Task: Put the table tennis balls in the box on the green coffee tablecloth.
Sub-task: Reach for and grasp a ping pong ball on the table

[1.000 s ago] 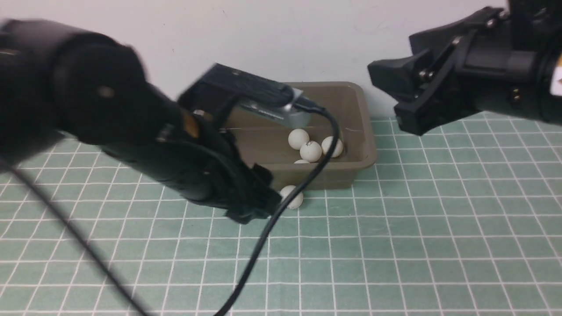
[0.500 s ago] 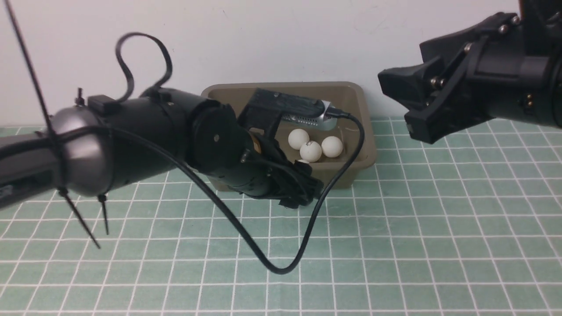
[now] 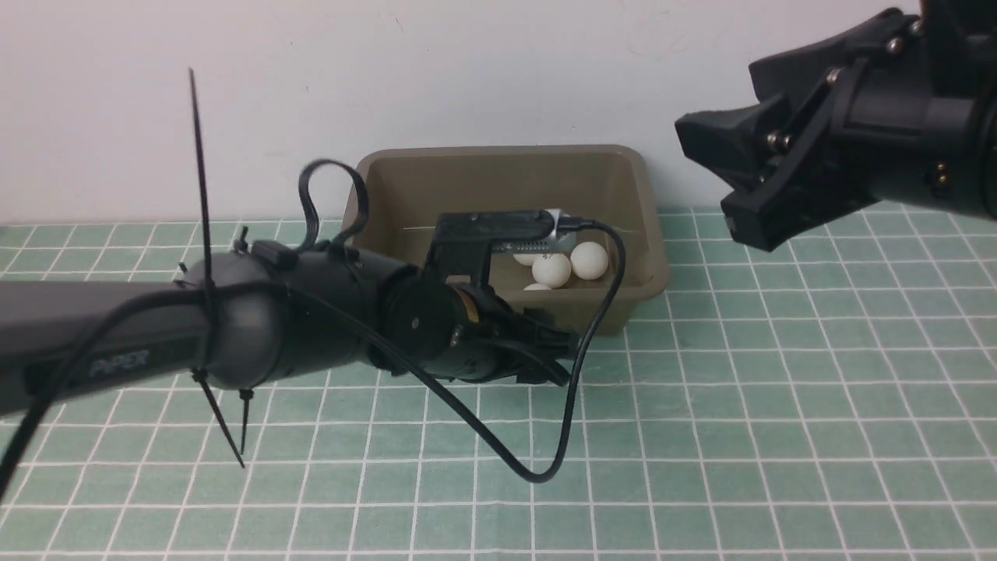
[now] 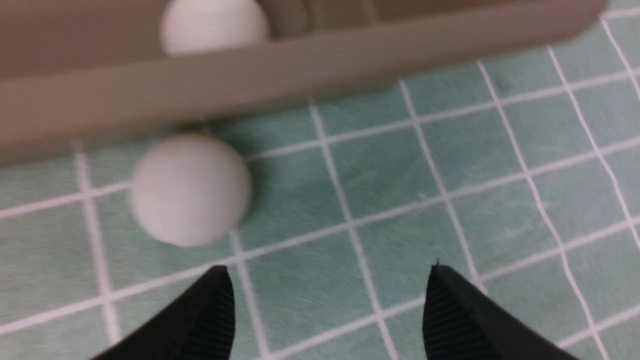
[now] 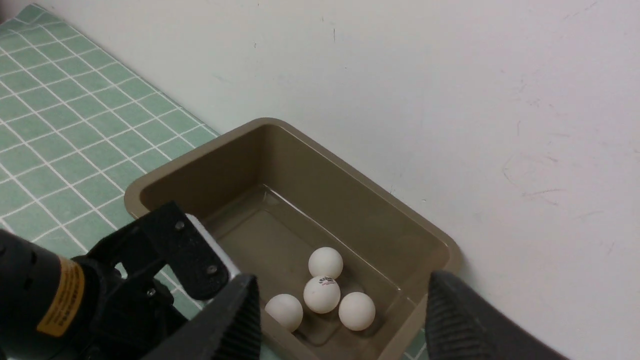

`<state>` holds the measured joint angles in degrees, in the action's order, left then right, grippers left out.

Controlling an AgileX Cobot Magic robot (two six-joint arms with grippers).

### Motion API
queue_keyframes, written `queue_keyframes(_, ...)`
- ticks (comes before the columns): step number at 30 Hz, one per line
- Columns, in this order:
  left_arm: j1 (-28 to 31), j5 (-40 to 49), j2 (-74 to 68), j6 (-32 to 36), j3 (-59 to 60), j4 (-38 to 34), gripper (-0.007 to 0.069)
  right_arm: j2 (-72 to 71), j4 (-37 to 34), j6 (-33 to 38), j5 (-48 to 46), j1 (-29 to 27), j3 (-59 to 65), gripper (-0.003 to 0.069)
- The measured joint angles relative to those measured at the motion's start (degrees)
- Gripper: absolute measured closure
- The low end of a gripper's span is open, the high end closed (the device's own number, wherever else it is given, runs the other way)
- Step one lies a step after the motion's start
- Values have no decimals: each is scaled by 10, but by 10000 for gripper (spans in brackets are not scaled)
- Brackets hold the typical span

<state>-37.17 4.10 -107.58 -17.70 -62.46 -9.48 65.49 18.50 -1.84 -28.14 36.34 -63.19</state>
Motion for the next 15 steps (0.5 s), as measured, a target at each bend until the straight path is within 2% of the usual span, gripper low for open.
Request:
queue_keyframes(7, -14, -15, -3, 15, 28, 5, 167, 0, 11, 0, 6, 0, 1, 246)
queue_keyframes(11, -12, -21, -5, 48, 39, 5, 167, 0, 14, 0, 10, 0, 1, 246)
queue_keyframes(15, 5, -70, -14, 79, 40, 4, 167, 0, 14, 0, 12, 0, 1, 246)
